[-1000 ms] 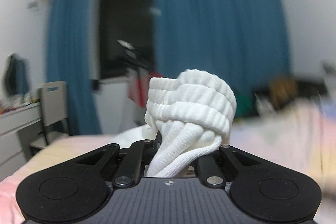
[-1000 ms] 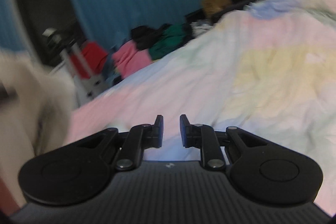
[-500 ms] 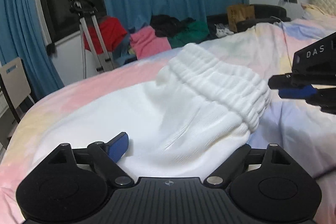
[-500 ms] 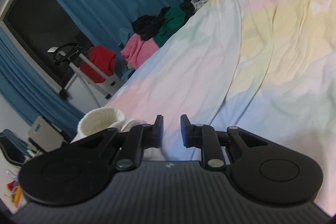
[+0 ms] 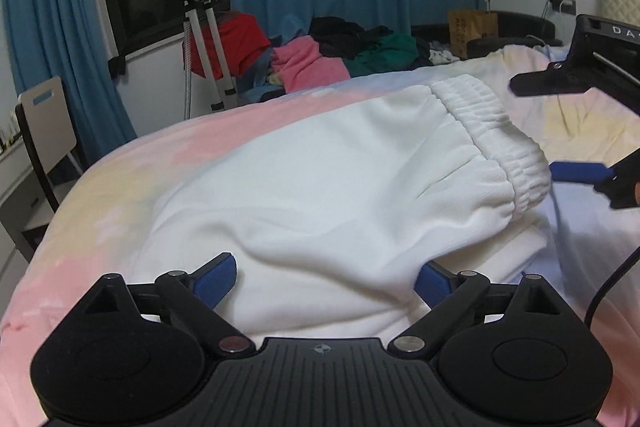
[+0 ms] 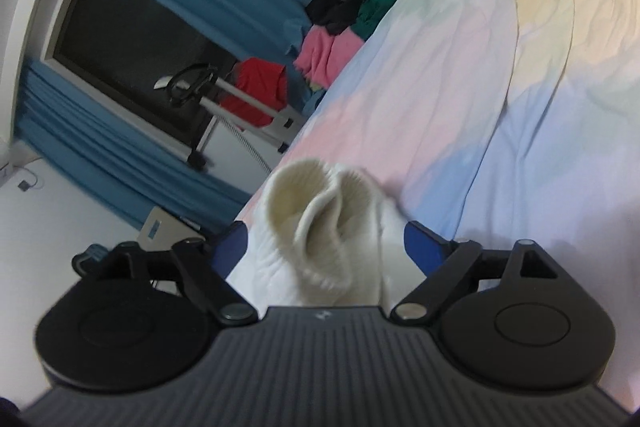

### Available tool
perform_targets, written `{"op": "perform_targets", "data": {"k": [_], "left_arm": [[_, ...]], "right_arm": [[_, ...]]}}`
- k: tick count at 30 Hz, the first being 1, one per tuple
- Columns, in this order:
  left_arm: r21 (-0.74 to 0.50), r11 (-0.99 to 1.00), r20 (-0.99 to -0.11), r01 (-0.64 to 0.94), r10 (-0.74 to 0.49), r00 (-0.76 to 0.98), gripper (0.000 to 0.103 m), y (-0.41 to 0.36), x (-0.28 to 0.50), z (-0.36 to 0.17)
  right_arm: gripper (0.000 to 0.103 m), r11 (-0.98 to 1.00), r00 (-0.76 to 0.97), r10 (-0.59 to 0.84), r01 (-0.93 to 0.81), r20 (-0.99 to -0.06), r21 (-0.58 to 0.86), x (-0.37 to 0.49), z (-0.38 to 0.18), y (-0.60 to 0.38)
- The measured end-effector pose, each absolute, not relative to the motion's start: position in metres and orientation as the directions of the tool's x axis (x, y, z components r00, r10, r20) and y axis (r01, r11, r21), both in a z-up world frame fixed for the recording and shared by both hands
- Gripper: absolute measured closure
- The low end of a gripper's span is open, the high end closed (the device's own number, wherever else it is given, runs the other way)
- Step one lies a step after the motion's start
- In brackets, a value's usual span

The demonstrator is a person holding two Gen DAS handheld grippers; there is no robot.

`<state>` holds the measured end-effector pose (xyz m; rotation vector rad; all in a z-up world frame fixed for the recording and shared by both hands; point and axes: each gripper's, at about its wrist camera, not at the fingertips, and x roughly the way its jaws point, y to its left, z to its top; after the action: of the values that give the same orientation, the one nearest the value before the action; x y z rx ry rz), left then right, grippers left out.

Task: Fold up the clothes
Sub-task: 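Grasp the ribbed cuff with the right gripper and lift it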

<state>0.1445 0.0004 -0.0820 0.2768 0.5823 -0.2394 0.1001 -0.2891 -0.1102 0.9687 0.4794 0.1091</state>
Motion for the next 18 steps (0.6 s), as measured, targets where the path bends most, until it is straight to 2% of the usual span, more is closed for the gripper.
{"op": "perform_targets", "data": {"k": [3, 8, 10, 14, 18], "left_arm": [[0.197, 0.932, -0.578, 0.305, -0.141, 0.804, 0.009, 0.000, 0.136, -0.086], [0.231, 0.927, -0.570, 0.296, -0.118, 0.813, 0.008, -0.001, 0.124, -0.092], [0.203, 0.935, -0.579, 0.289, -0.123, 0.806, 0.008, 0.003, 0.129, -0.093], [0.131, 0.957, -0.590, 0.260, -0.135, 0.796, 0.008, 0.013, 0.136, -0.093], [0.101, 0.966, -0.579, 0.240, -0.139, 0.803, 0.008, 0.018, 0.137, -0.091]], "right_arm": [[0.015, 0.576, 0.852, 0.368, 0.105, -0.371, 0.811, 0.099, -0.111, -0.273], [0.015, 0.605, 0.800, 0.398, 0.139, -0.448, 0.784, 0.102, -0.114, -0.256], [0.015, 0.588, 0.772, 0.443, 0.135, -0.457, 0.798, 0.105, -0.116, -0.252], [0.015, 0.498, 0.705, 0.569, 0.114, -0.423, 0.860, 0.110, -0.125, -0.242], [0.015, 0.438, 0.707, 0.611, 0.071, -0.355, 0.896, 0.119, -0.128, -0.229]]}}
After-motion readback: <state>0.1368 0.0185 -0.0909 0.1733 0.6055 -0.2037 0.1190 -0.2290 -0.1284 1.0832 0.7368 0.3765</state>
